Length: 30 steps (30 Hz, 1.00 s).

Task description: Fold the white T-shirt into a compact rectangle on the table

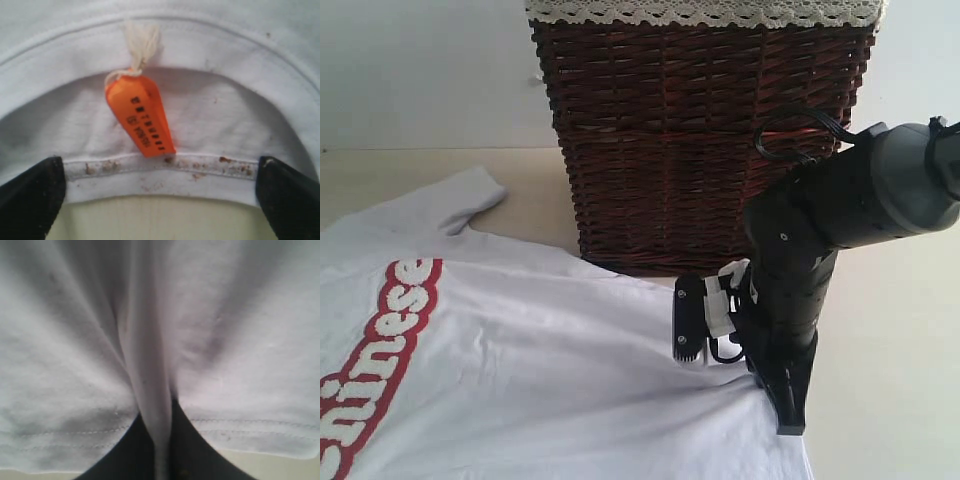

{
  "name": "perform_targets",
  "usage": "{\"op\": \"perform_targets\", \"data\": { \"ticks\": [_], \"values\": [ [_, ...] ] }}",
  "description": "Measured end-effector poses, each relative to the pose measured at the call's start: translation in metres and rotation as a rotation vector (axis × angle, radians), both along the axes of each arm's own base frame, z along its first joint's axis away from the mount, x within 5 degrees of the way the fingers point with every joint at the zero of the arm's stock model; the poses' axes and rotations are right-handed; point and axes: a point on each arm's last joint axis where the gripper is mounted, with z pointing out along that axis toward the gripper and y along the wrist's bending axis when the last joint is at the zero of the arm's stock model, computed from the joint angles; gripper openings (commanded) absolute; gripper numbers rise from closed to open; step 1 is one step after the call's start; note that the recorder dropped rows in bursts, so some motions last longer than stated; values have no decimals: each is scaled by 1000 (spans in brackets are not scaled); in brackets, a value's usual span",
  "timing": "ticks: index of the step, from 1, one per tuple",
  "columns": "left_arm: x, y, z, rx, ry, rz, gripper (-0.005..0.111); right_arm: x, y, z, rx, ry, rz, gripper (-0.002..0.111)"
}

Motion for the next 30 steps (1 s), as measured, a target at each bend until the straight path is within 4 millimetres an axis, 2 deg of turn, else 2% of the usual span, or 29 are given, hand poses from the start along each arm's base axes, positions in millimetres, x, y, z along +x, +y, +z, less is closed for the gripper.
{"op": "perform_targets", "data": {
  "ticks": [30],
  "values": [
    [0, 0, 0, 0, 0, 0, 105, 2, 2, 0, 27, -28, -6, 0]
  ]
}}
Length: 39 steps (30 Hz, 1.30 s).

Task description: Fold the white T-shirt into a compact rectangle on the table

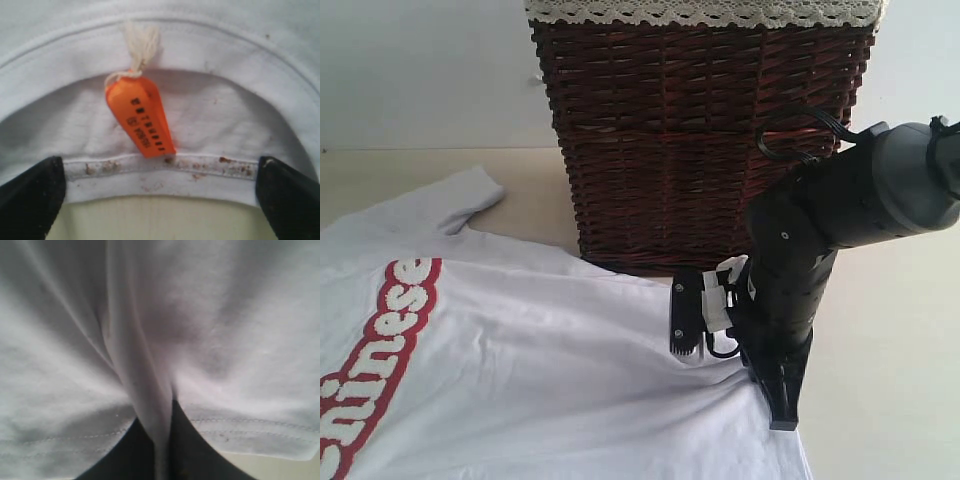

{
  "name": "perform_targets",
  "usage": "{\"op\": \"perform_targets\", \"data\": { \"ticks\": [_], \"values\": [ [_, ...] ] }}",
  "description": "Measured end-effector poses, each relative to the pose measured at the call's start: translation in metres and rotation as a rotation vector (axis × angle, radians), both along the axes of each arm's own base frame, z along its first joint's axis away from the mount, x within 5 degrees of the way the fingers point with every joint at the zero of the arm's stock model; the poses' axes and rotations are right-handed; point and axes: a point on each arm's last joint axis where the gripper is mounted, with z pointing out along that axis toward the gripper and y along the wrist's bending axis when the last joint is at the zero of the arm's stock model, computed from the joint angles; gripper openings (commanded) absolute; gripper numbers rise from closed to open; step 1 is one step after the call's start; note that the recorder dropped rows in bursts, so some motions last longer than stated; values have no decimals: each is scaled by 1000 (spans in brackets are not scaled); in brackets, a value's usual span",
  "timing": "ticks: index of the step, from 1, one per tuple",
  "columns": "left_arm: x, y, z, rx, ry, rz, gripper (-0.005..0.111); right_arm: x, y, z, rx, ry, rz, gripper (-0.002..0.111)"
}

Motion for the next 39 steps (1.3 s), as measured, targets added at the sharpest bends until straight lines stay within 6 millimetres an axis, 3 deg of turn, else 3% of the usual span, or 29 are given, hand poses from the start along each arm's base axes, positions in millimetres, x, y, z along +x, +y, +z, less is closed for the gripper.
{"op": "perform_targets", "data": {
  "ticks": [31, 33, 36, 38, 39],
  "values": [
    [1, 0, -7, -7, 17, 59, 105, 0, 0, 0, 2, -1, -3, 0],
    [1, 1, -8, -7, 17, 62, 98, 1, 0, 0, 6, -7, -3, 0],
    [2, 1, -8, 0, 14, 66, 52, 1, 0, 0, 13, -18, -1, 0],
    [2, 2, -8, 7, 11, 85, 6, 2, 1, 0, 16, -23, 0, 0],
    [3, 2, -8, 10, 4, 118, 1, 3, 1, 0, 21, -30, -1, 0]
  ]
}}
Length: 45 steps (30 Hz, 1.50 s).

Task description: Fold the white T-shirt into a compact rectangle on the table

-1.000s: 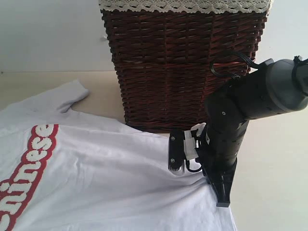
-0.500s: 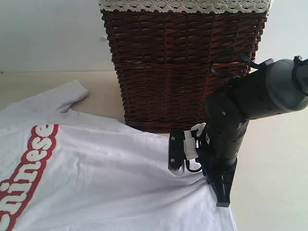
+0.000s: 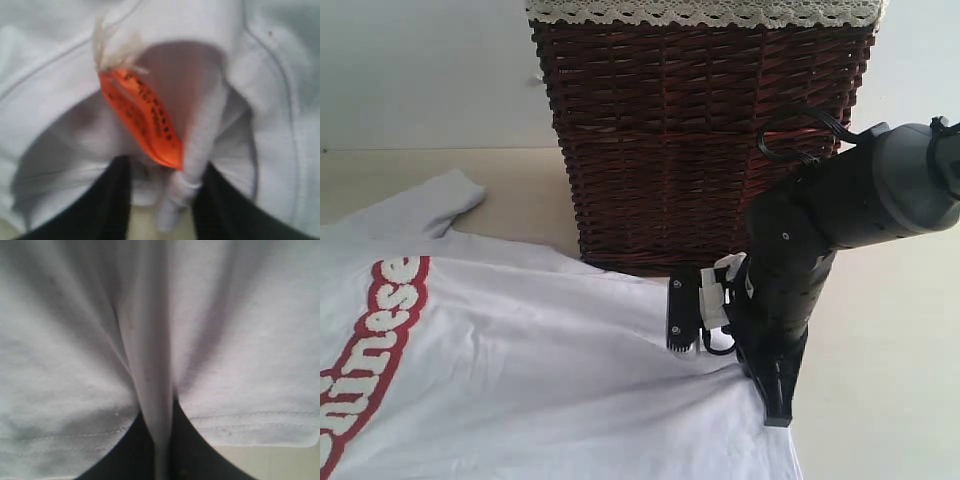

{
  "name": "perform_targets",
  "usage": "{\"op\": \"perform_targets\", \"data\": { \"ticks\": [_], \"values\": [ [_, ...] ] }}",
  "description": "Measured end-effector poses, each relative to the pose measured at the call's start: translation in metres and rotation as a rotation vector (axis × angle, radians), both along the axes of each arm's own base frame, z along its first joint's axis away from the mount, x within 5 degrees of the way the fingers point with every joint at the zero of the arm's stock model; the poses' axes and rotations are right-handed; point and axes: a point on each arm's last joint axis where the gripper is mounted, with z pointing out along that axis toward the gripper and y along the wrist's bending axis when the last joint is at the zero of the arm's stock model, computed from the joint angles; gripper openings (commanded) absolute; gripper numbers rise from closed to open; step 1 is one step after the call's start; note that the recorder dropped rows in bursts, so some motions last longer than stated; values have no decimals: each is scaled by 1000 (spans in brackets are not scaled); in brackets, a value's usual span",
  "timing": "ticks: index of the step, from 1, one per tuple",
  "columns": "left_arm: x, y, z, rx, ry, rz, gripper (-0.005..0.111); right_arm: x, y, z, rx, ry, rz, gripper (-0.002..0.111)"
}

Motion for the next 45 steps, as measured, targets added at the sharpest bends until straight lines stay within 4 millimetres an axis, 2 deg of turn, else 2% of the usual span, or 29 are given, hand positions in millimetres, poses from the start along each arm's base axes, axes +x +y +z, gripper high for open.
{"op": "perform_targets", "data": {
  "ticks": [3, 10, 29, 39, 45],
  "values": [
    [2, 1, -1, 9, -21, 98, 2, 1, 1, 0, 7, -6, -3, 0],
    [2, 1, -1, 8, -21, 162, 2, 1, 1, 0, 9, -7, -4, 0],
    [3, 0, 0, 2, -32, 199, 1, 1, 1, 0, 9, -7, -4, 0],
    [6, -1, 0, -20, -66, 309, 0, 1, 1, 0, 9, -7, -4, 0],
    [10, -3, 10, -31, -128, 342, 0, 0, 0, 2, 1, -11, 60, 0]
  ]
}}
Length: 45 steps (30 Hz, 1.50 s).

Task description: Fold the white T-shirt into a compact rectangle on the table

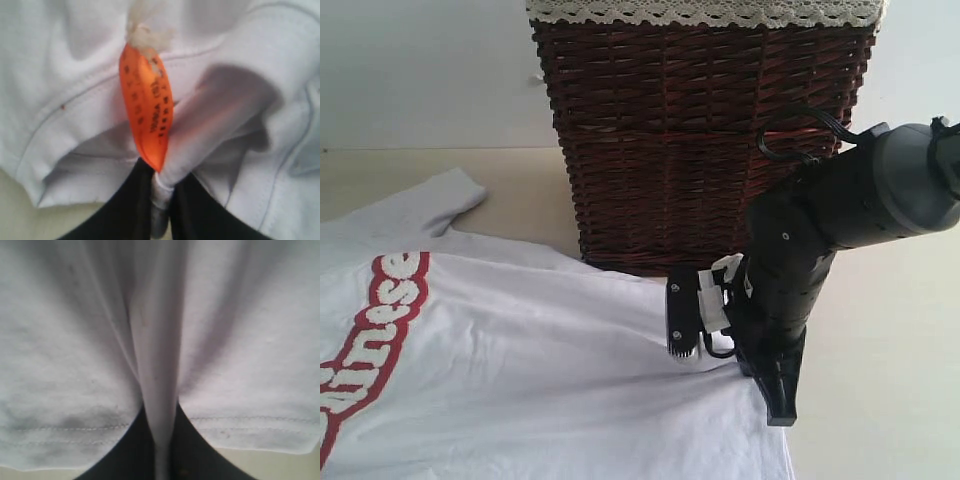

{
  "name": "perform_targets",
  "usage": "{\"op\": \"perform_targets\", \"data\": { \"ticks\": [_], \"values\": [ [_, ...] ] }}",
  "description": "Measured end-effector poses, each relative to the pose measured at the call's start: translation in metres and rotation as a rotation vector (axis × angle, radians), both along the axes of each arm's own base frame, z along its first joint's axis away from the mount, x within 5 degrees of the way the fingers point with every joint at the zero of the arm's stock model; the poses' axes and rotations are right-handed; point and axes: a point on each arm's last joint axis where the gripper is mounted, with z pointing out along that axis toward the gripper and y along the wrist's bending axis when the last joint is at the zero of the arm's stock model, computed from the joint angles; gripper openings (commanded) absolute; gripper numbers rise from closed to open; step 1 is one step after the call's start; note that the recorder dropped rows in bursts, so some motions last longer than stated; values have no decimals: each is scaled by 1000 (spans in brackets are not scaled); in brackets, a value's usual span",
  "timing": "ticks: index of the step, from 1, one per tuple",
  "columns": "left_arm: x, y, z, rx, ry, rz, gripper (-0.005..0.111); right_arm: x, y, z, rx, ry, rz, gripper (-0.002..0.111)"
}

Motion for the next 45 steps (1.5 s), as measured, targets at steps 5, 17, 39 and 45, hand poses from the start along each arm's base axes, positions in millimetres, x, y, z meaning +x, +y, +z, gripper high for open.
{"op": "perform_targets", "data": {
  "ticks": [5, 17, 39, 45],
  "values": [
    [1, -16, 28, -101, -97, 85, 0, -3, -2, 16, 5, -35, 8, 0],
    [-49, -46, 186, -105, -449, 187, 0, -29, -20, 122, 56, -268, -28, 0],
    [-169, -107, 320, -317, -972, 492, 0, -159, -99, 264, 231, -695, -381, 0],
    [-194, -125, 333, -426, -1017, 495, 0, -186, -114, 275, 268, -752, -427, 0]
  ]
}}
